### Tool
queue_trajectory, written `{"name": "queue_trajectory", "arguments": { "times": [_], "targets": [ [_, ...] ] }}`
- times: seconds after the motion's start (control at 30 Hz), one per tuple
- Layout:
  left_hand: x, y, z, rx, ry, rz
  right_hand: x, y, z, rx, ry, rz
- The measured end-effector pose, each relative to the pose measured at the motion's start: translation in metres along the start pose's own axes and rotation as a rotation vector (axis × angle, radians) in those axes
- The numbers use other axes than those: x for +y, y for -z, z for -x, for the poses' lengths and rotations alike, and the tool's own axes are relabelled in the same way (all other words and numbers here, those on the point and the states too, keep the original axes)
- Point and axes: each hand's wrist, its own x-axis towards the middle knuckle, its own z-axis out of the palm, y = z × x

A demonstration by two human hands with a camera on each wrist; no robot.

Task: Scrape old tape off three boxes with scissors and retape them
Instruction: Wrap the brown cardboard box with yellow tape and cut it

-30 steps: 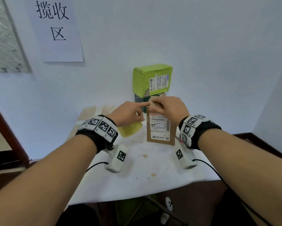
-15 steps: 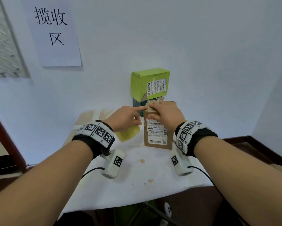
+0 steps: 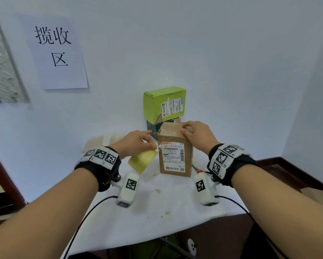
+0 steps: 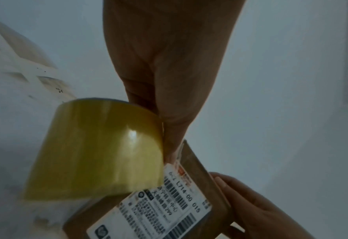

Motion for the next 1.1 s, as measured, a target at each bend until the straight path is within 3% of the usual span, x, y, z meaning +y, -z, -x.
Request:
{"name": "queue_trajectory", "arguments": {
  "times": [0.2, 0.33, 0.43, 0.53, 0.7, 0.77, 0.9, 1.1],
  "targets": [
    [0.013, -0.010, 0.004, -0.085, 0.005, 0.107, 0.013, 0.003, 0.000, 0.101, -0.135, -0.333],
    [0.008, -0.006, 0.008, -0.102, -0.007, 0.100, 0.014, 0.000, -0.002, 0.078, -0.143, -0.469],
    [0.003, -0.006, 0.013, -0.114, -0.010, 0.117, 0.010, -0.006, -0.006, 0.031, -0.089, -0.378],
    [0.004, -0.005, 0.019, -0.001, -0.019, 0.227, 0.006, -0.008, -0.010, 0.015, -0.063, -0.284],
    [0.018, 0.008, 0.024, 0.152, -0.068, 0.424, -0.010, 0.005, -0.012, 0.194, 0.005, -0.217],
    [0.024, 0.012, 0.022, 0.170, -0.063, 0.464, -0.024, 0.012, -0.004, 0.096, 0.025, -0.399],
    [0.033, 0.007, 0.021, 0.217, -0.059, 0.514, -0.049, 0.016, 0.018, -0.268, -0.056, -0.736],
    [0.047, 0.000, 0.019, 0.243, -0.049, 0.471, -0.051, 0.022, 0.033, -0.336, -0.159, -1.021]
  ]
}}
